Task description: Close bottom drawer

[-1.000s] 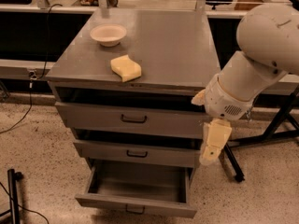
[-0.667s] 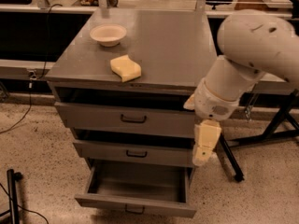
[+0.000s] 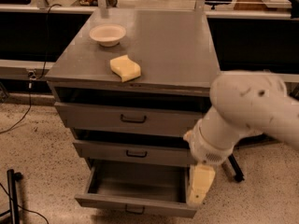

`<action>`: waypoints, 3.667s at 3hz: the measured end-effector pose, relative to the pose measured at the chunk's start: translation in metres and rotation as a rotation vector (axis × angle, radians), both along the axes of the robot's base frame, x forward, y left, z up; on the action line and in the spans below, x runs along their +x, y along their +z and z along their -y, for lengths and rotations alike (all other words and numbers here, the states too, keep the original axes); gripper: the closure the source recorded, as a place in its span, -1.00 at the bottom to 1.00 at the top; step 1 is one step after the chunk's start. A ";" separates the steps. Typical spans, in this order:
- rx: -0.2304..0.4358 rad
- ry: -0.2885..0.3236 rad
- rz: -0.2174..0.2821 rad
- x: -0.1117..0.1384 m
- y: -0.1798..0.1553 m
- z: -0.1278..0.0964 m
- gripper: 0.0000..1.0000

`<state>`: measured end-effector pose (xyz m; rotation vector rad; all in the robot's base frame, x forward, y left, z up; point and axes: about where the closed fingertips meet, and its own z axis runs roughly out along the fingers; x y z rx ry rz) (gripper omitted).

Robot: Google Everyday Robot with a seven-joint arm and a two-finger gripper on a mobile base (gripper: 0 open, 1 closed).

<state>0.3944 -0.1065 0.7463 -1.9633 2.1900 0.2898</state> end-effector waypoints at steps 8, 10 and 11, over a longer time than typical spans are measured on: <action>0.306 -0.059 -0.046 -0.022 -0.230 -0.095 -1.00; 0.560 -0.095 0.192 0.009 -0.308 -0.106 -1.00; 0.599 -0.103 0.157 -0.011 -0.334 -0.112 -1.00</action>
Offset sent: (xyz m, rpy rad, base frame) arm -0.0106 -0.0012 -0.0515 -0.0099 0.0678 0.0012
